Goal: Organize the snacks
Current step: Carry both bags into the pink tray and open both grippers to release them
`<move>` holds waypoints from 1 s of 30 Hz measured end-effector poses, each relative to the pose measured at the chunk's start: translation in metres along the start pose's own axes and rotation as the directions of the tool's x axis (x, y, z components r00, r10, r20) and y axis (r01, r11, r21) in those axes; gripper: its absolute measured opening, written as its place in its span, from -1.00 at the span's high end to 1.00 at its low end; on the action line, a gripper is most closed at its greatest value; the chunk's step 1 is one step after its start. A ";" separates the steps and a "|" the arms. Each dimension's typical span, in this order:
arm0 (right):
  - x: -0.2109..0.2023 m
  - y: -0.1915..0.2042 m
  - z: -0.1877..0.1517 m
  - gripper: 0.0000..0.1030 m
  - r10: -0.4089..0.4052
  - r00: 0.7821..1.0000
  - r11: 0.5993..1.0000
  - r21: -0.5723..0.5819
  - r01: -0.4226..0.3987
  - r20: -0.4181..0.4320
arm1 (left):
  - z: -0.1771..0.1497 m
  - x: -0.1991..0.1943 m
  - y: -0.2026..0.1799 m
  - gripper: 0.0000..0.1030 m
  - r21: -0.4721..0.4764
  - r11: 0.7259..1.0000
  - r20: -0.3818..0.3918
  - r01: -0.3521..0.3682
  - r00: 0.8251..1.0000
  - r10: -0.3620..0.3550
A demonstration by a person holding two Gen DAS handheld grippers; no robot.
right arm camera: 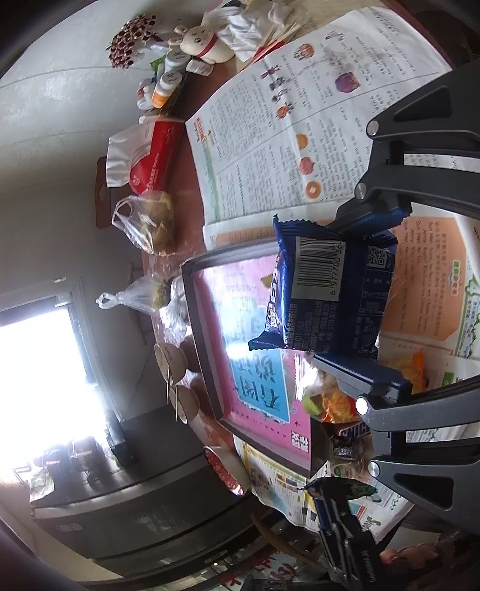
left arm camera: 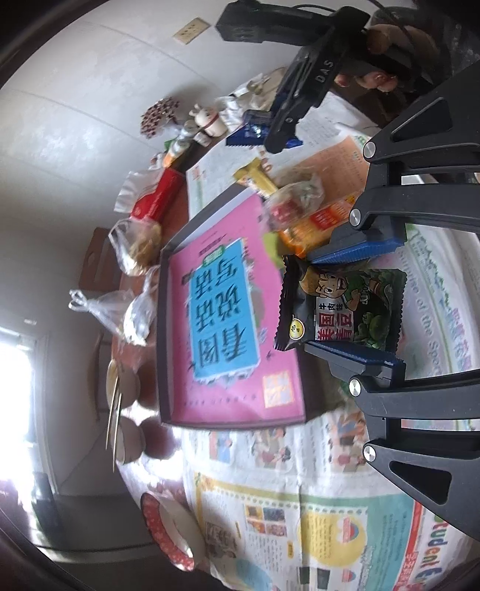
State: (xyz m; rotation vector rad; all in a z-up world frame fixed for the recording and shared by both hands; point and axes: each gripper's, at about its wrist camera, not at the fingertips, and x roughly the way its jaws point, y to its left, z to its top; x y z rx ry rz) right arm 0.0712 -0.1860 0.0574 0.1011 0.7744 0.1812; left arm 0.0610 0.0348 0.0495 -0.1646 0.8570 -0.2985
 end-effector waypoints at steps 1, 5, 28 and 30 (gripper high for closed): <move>0.002 0.002 0.002 -0.13 0.006 1.000 1.000 -0.004 -0.006 -0.005 | 0.002 -0.001 0.003 0.20 -0.009 1.000 0.004 -0.005 1.000 0.005; 0.005 0.008 0.007 -0.13 0.021 1.000 1.000 -0.012 -0.021 -0.012 | 0.011 -0.006 0.013 0.20 -0.031 0.999 0.018 -0.022 1.000 0.022; 0.052 0.024 0.052 -0.13 0.054 0.997 0.997 -0.058 -0.057 -0.062 | 0.049 0.029 0.038 0.22 -0.108 0.993 0.003 -0.057 0.998 0.058; 0.056 0.025 0.054 -0.13 0.059 0.996 0.996 -0.063 -0.063 -0.067 | 0.051 0.035 0.038 0.22 -0.108 0.992 -0.007 -0.059 0.998 0.059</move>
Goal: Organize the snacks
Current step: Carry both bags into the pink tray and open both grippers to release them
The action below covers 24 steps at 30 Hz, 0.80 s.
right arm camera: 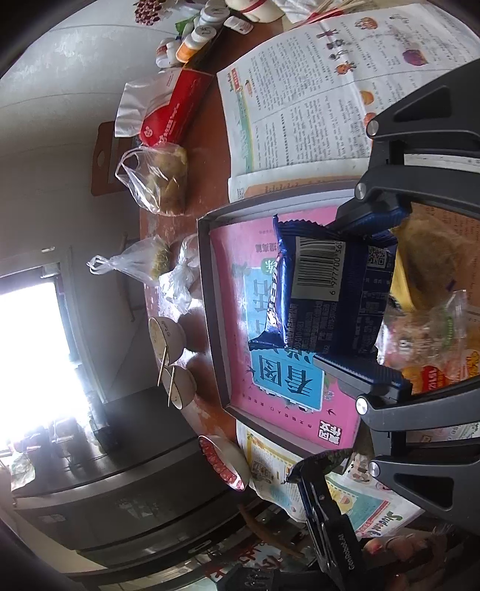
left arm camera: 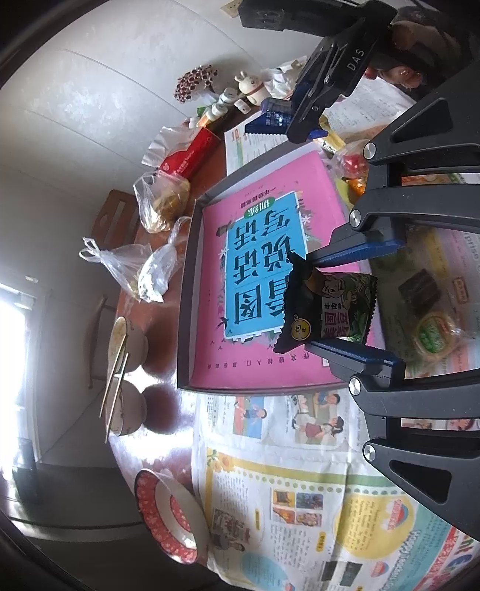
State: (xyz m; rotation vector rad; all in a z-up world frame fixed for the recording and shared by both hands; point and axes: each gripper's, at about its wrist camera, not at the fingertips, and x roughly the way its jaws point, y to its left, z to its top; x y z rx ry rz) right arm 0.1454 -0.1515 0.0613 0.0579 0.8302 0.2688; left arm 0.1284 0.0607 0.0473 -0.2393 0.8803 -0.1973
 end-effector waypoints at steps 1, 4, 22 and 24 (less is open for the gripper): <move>0.003 0.000 0.001 -0.13 0.000 1.000 1.000 -0.003 0.000 -0.001 | 0.001 0.003 -0.001 0.22 0.003 1.000 -0.007 -0.005 1.000 0.005; 0.009 0.001 0.003 -0.13 0.001 1.000 1.000 -0.007 -0.001 -0.005 | 0.003 0.011 0.000 0.22 0.003 1.000 -0.024 -0.005 1.000 0.005; 0.051 -0.005 0.001 -0.13 -0.004 0.993 1.000 0.014 0.006 -0.114 | 0.007 0.044 0.004 0.38 0.012 1.000 -0.096 -0.004 0.995 0.005; 0.053 -0.005 0.000 -0.13 -0.006 0.993 1.000 0.011 0.007 -0.119 | 0.007 0.047 0.003 0.38 0.014 1.000 -0.102 -0.004 0.995 0.005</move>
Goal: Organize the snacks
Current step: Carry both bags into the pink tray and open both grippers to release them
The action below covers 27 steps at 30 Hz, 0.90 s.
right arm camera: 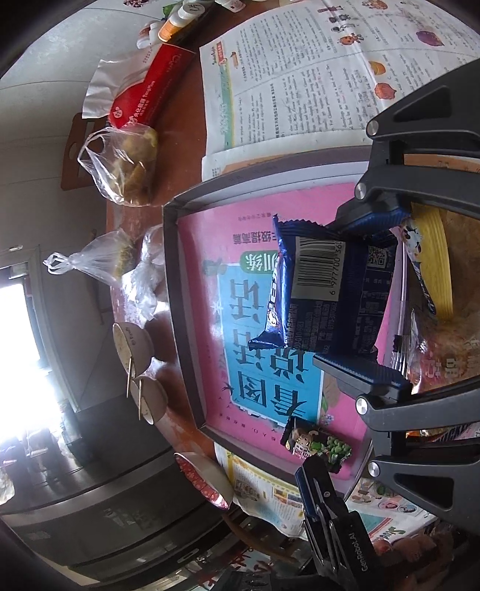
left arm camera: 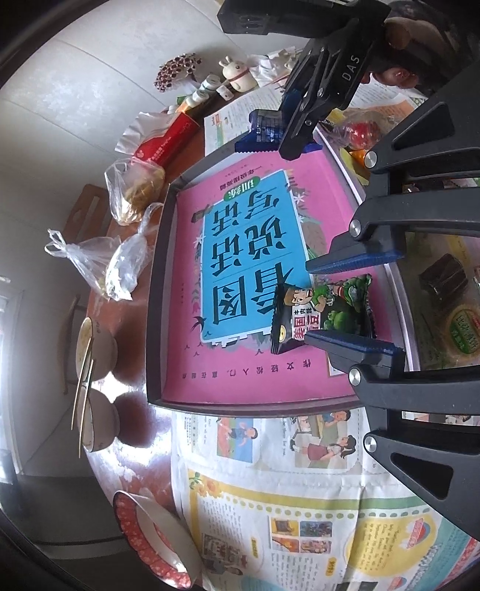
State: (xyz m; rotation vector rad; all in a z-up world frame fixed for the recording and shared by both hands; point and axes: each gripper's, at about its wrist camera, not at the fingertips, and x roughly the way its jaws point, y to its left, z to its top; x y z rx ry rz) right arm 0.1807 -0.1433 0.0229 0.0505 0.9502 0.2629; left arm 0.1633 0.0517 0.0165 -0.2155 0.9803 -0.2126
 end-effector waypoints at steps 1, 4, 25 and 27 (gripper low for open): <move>0.001 0.000 0.000 -0.13 -0.001 1.000 1.000 -0.001 0.001 -0.002 | 0.000 0.001 0.000 0.38 0.000 1.000 -0.001 -0.001 1.000 0.001; 0.005 0.000 0.000 -0.13 -0.004 1.000 1.000 -0.007 0.004 -0.020 | 0.000 0.002 -0.001 0.38 0.002 1.000 -0.003 -0.005 1.000 0.006; 0.004 0.000 -0.003 -0.16 0.012 0.999 1.000 -0.012 -0.013 -0.035 | -0.004 0.002 -0.002 0.29 0.009 0.999 -0.021 -0.041 0.999 0.041; 0.002 0.000 -0.002 -0.16 0.017 0.999 1.000 -0.009 -0.018 -0.032 | -0.005 0.004 -0.002 0.26 0.007 0.999 -0.031 -0.044 0.999 0.044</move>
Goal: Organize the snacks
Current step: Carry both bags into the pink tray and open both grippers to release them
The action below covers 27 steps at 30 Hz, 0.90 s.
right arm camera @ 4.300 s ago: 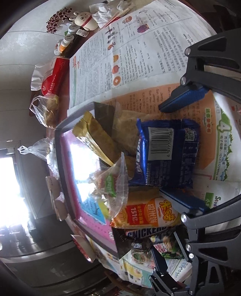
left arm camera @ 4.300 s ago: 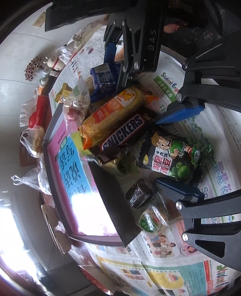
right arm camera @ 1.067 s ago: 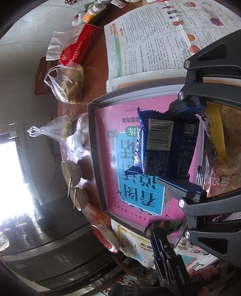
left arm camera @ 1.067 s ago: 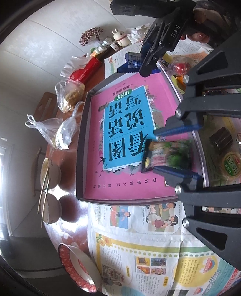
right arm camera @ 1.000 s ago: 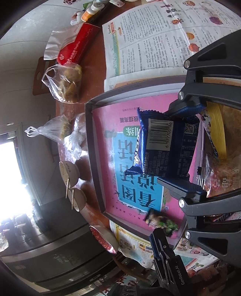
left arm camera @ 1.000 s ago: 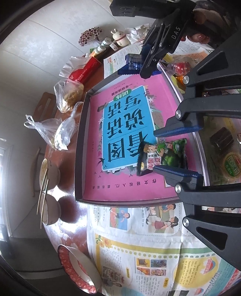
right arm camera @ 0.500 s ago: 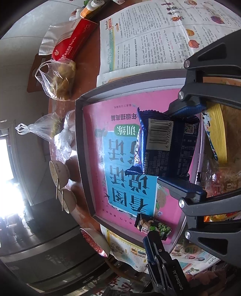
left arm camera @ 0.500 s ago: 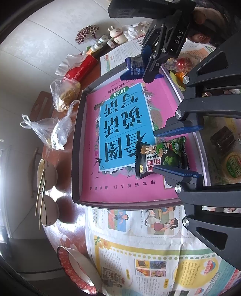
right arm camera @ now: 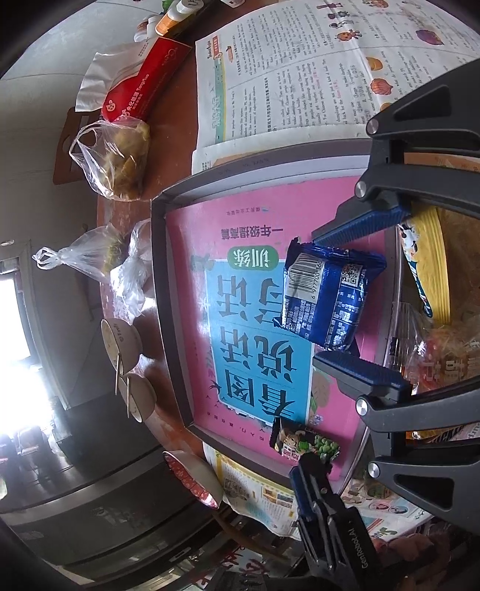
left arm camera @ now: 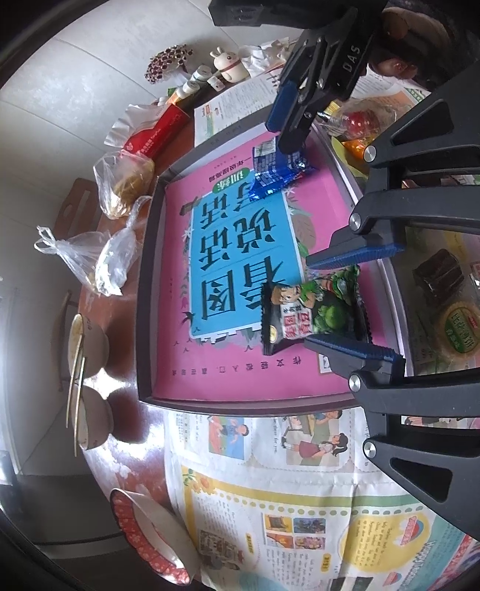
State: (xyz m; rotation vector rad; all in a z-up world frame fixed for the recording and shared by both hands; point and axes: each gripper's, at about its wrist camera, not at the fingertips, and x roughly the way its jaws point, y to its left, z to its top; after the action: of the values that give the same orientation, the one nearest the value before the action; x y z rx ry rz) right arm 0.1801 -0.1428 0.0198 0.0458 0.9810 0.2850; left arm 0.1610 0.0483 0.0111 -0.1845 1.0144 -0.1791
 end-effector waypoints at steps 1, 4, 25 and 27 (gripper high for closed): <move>-0.001 0.000 0.000 -0.16 0.003 1.000 1.000 0.000 -0.003 0.002 | -0.001 0.001 0.000 0.26 0.001 1.000 -0.002 0.000 1.000 0.000; -0.004 0.001 0.000 -0.16 0.007 1.000 1.000 -0.002 -0.007 0.010 | -0.001 0.001 -0.002 0.24 0.005 1.000 -0.003 0.002 1.000 -0.002; -0.026 0.005 -0.006 -0.27 0.017 0.997 1.000 -0.004 -0.016 0.071 | -0.008 -0.029 -0.005 -0.10 0.014 1.000 0.067 0.010 0.998 -0.011; -0.029 0.005 -0.006 -0.30 0.015 0.997 1.000 -0.003 -0.015 0.079 | -0.010 -0.035 -0.003 -0.10 0.013 1.000 0.082 0.012 0.997 -0.013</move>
State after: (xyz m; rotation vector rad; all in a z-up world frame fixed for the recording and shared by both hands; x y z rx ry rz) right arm 0.1589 -0.1462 0.0403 0.0613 0.9020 0.2961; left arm 0.1342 0.0525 0.0356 -0.1857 0.9310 -0.1875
